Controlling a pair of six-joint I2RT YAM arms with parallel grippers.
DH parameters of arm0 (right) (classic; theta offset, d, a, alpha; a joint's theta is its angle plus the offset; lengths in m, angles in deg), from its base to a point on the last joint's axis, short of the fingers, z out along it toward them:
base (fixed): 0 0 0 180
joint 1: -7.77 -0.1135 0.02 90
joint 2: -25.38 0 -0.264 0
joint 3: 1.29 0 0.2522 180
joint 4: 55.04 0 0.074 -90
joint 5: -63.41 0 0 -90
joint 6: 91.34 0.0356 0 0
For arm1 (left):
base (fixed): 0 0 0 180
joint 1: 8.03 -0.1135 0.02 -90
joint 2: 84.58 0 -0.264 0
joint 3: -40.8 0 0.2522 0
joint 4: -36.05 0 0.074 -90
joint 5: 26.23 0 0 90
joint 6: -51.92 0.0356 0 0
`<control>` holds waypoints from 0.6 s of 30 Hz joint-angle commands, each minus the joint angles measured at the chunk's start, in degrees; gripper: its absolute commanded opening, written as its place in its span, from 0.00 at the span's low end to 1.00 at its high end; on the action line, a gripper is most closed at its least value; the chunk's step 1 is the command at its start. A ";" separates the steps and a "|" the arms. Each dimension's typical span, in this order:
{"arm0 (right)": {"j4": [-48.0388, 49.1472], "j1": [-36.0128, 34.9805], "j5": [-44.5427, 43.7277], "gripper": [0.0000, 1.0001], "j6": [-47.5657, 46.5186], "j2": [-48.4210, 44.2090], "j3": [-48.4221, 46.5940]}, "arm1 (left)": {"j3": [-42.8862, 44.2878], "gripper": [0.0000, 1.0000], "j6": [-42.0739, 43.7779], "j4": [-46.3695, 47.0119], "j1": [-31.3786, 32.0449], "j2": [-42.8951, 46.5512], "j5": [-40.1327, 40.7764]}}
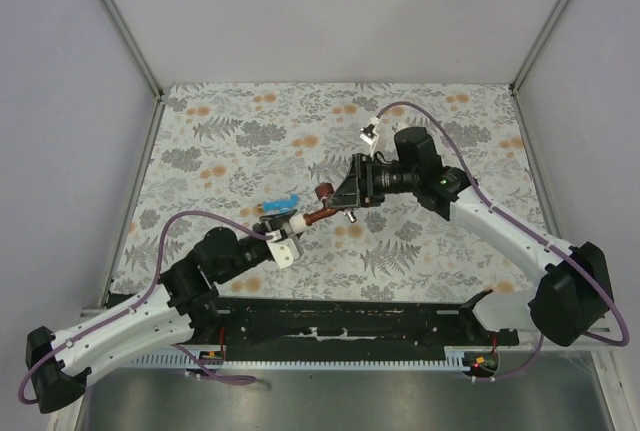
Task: Install the water faucets
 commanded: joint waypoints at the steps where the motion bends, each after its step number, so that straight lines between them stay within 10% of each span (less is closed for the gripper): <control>1: 0.06 1.94 -7.42 0.98 -1.26 -3.62 -1.66 | 1.62 0.02 1.78 8.74 0.41 1.21 1.10; 10: -3.91 2.12 -23.06 0.98 -31.66 -21.98 4.56 | 3.38 0.02 -0.67 6.02 0.32 -0.28 -2.32; 18: 1.28 2.20 -15.96 0.98 -59.17 -39.21 17.40 | 6.10 0.02 -5.86 3.74 0.32 -2.13 -9.79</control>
